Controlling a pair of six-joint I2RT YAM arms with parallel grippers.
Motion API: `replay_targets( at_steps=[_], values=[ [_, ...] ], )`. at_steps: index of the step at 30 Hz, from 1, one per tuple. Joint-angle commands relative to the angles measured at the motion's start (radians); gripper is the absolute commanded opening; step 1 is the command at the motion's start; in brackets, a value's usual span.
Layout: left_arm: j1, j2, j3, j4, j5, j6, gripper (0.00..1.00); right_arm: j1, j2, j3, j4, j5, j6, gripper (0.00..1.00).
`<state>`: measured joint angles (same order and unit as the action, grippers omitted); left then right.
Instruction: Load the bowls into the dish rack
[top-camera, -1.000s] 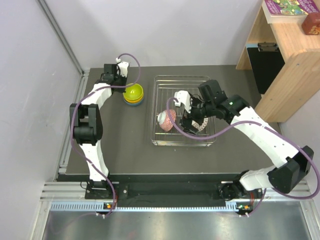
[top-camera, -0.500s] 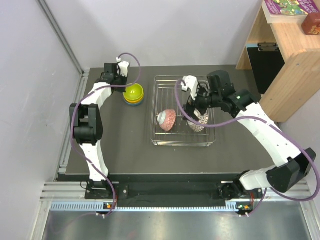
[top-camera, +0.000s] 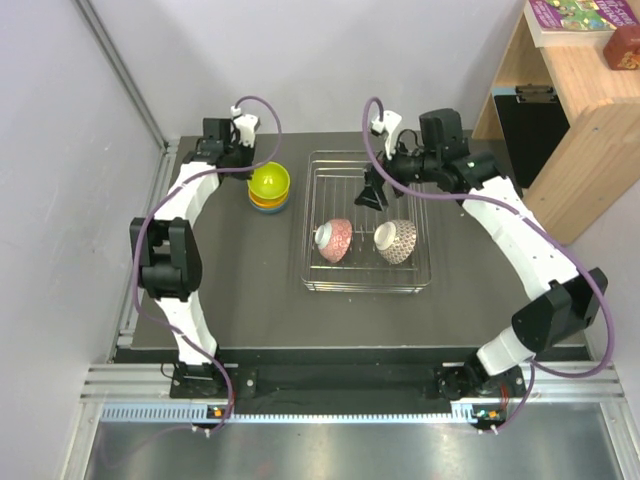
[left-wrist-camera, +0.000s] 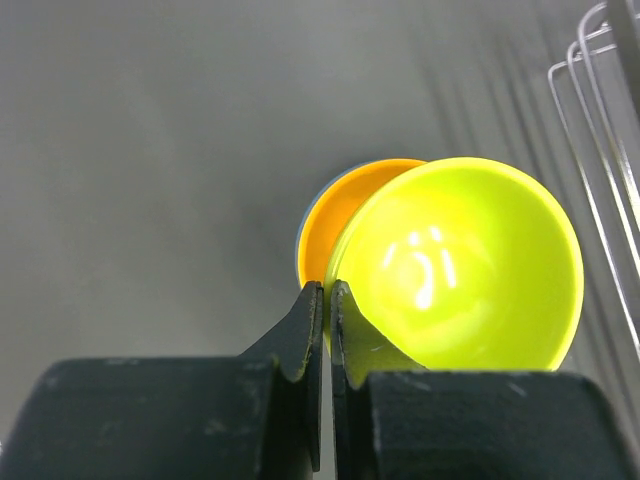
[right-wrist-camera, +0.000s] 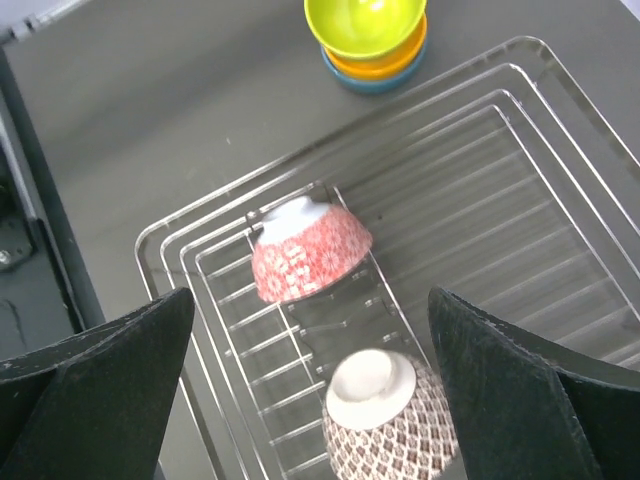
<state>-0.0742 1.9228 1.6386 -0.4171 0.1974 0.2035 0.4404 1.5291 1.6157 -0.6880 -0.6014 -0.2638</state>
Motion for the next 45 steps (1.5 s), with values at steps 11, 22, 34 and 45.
replay_targets(
  at_steps=[11, 22, 34, 45],
  values=[
    [-0.019, -0.257, 0.044, -0.020, 0.195, -0.065, 0.00, -0.078, 0.246, 0.144, 0.212, -0.431, 0.399, 1.00],
    [-0.199, -0.308, 0.055, -0.026, 0.273, -0.073, 0.00, -0.147, 0.345, 0.121, 0.514, -0.613, 0.728, 1.00],
    [-0.306, -0.291, 0.127, -0.046, 0.295, -0.082, 0.00, -0.250, 0.388, -0.184, 1.583, -0.701, 1.538, 1.00],
    [-0.345, -0.291, 0.130, -0.040, 0.310, -0.082, 0.00, -0.241, 0.421, -0.246, 1.892, -0.699, 1.764, 1.00]
  ],
)
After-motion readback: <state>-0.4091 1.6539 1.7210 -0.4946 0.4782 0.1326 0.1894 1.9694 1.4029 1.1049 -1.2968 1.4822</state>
